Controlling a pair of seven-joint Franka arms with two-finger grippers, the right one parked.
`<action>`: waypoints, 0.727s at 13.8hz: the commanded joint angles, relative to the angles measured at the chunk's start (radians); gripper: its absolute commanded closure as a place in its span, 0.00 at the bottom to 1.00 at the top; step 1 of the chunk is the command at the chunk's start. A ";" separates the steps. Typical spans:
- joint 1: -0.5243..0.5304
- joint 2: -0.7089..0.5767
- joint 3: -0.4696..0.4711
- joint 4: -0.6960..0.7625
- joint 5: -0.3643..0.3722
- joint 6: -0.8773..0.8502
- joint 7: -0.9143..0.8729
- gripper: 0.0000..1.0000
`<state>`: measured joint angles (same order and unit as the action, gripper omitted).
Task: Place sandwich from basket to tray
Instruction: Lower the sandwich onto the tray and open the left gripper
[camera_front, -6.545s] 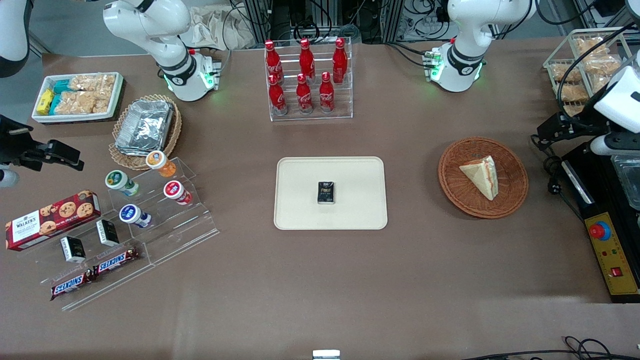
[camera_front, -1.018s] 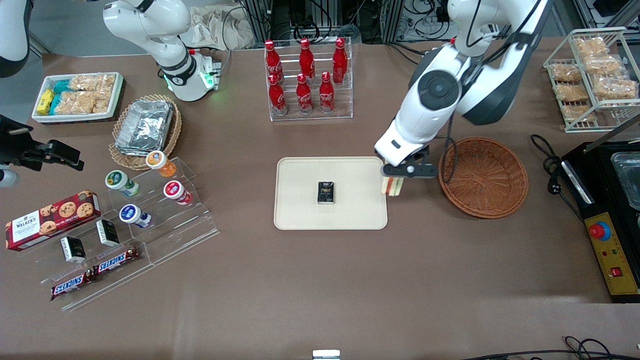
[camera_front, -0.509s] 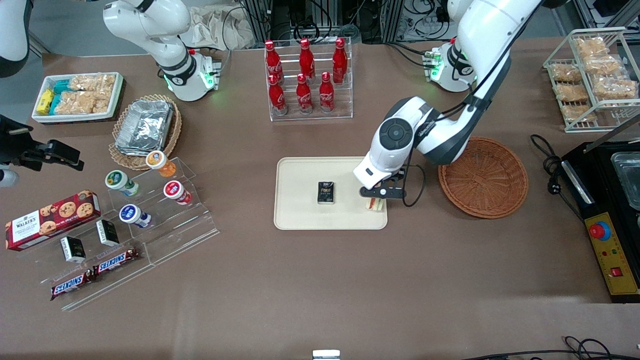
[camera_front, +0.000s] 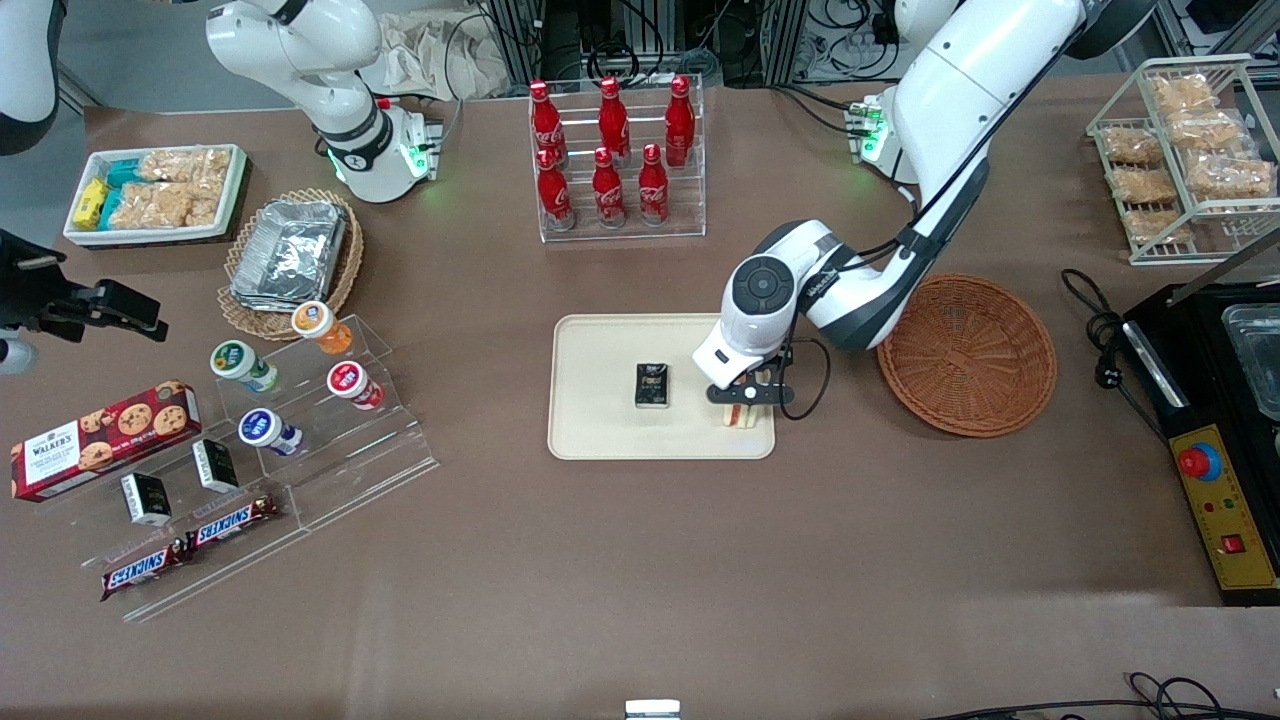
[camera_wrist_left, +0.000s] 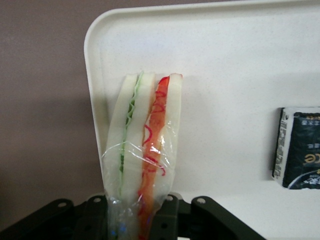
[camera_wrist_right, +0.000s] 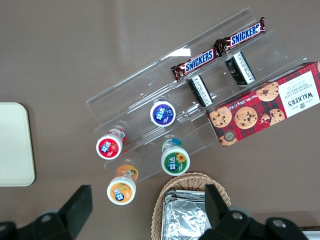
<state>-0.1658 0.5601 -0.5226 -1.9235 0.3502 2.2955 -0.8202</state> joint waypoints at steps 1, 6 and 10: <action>-0.006 0.027 0.001 0.031 0.046 0.007 -0.034 0.01; -0.004 0.023 0.001 0.032 0.046 -0.002 -0.033 0.00; -0.003 0.009 0.001 0.044 0.040 -0.013 -0.036 0.00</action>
<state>-0.1654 0.5759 -0.5212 -1.9001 0.3709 2.2967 -0.8246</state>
